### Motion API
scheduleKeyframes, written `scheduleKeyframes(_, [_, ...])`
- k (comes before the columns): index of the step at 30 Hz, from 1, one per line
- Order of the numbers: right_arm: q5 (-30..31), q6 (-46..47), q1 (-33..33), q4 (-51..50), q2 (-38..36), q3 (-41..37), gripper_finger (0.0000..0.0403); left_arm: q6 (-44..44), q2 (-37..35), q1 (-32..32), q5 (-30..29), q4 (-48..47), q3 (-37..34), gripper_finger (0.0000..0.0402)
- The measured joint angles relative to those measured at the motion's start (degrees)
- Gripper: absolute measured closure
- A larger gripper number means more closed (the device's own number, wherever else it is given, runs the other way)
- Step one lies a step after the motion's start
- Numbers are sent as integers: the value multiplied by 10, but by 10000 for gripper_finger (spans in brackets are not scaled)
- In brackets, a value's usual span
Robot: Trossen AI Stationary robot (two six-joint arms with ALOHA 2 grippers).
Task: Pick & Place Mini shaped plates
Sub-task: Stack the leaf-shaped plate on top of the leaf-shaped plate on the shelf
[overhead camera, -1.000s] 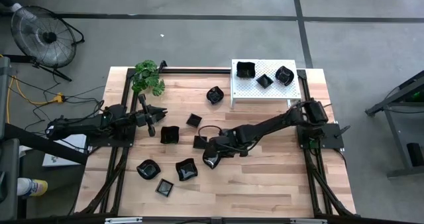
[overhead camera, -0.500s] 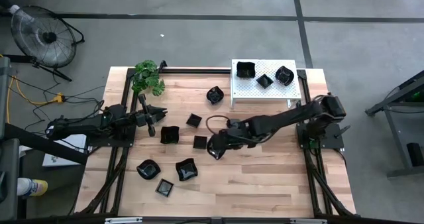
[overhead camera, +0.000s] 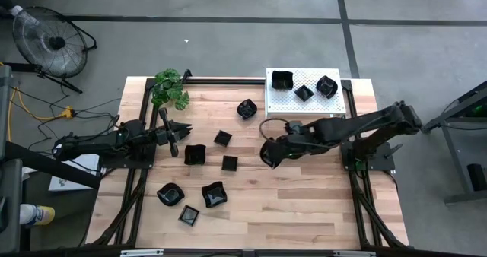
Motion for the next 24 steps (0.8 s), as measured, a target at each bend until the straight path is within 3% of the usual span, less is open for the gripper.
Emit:
scheduleKeyframes(10, [69,2,20,-154,-98,0,400,0,0,0,0,0,0,356])
scheduleKeyframes(24, [176,-2,49,-270,-217,0,399,0,0,0,0,0,0,356])
